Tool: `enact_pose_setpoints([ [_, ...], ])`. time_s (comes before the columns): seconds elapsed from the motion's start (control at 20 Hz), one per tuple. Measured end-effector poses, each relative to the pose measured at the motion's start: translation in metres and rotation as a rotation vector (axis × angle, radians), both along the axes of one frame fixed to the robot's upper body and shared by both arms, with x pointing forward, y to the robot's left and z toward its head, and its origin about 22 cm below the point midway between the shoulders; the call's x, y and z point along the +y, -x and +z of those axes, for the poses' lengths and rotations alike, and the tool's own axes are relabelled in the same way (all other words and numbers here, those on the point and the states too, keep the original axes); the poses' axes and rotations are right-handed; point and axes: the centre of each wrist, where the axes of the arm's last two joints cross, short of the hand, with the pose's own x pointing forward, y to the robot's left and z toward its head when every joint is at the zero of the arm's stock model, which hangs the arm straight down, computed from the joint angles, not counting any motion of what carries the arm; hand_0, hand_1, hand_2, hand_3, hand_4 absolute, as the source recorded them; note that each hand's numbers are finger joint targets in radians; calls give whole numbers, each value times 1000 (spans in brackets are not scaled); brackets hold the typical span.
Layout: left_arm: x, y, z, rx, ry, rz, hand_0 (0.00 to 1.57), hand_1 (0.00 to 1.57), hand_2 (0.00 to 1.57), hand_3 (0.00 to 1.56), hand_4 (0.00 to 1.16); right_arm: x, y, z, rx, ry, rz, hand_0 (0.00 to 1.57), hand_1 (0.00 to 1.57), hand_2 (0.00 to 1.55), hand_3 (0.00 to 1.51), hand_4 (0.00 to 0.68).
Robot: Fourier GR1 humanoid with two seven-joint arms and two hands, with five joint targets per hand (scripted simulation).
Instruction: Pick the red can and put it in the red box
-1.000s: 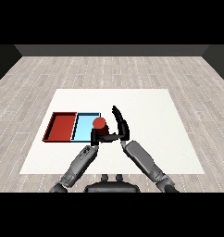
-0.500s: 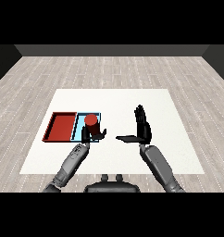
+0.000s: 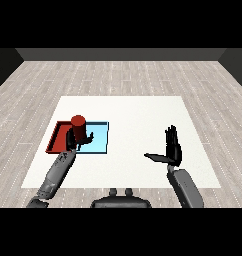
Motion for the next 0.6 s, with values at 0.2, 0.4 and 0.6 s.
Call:
enact_pose_setpoints([
  [0.2, 45, -9, -3, 62, -27, 73, 1571, 1571, 1552, 1473, 1099, -17, 3, -5, 29, 35, -40, 0, 0, 0, 0, 0],
  [0.4, 74, -24, -11, 150, -84, 147, 1571, 1571, 1562, 1472, 1089, -24, -3, -8, 61, 55, -71, 0, 0, 0, 0, 0],
  [0.6, 89, -36, -22, 236, -122, 204, 1571, 1571, 1571, 1503, 1051, -25, -13, -19, 85, 75, -97, 0, 0, 0, 0, 0],
])
